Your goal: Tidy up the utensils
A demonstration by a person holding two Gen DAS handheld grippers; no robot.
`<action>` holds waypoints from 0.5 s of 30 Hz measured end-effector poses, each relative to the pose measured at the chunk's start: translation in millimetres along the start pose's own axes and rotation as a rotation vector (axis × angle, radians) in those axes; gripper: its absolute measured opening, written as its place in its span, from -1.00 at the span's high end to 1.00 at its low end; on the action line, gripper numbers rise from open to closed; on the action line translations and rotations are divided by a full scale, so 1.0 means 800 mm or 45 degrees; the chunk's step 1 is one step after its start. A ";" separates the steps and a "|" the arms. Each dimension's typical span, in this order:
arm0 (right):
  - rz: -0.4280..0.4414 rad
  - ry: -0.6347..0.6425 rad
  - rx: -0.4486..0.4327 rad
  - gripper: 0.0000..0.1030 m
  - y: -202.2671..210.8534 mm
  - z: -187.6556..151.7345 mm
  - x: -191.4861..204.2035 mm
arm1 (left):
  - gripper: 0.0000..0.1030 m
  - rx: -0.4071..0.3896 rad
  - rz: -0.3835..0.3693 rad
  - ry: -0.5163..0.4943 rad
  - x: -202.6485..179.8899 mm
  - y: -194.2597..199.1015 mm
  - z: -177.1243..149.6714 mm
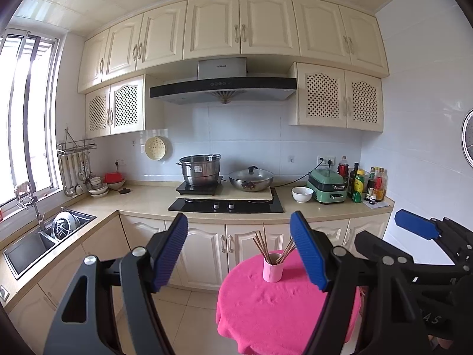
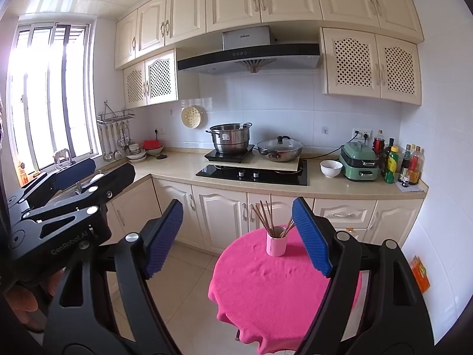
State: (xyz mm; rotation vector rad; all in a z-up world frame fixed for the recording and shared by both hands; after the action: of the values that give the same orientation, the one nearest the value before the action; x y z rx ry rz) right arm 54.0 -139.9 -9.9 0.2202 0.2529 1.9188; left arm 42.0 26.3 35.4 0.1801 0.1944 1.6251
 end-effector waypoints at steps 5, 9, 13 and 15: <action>0.004 0.003 0.004 -0.48 -0.002 -0.001 0.000 | -0.38 0.000 0.000 -0.001 -0.001 -0.001 0.000; 0.007 -0.005 0.006 -0.48 -0.004 -0.002 -0.003 | -0.38 0.000 -0.001 -0.012 0.001 -0.001 0.001; 0.009 -0.009 0.007 -0.48 -0.006 -0.001 -0.005 | -0.38 -0.003 -0.001 -0.014 0.001 -0.001 0.002; 0.009 -0.008 0.008 -0.48 -0.006 -0.001 -0.005 | -0.38 -0.001 -0.002 -0.014 0.001 -0.001 0.002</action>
State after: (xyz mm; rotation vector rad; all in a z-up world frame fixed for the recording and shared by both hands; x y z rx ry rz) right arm 59.6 -142.3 -12.5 0.2317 0.2545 1.9238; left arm 43.4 27.1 36.4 0.1878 0.1855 1.6222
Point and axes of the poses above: each gripper's, at about its wrist camera, not at the fingertips, and y roughly against the way its jaws point, x to its left, z to its top, the point moved 6 cm from there along -y, roughly the way its jaws point, and after that the axes turned 2 degrees about y, right-handed, at the moved point
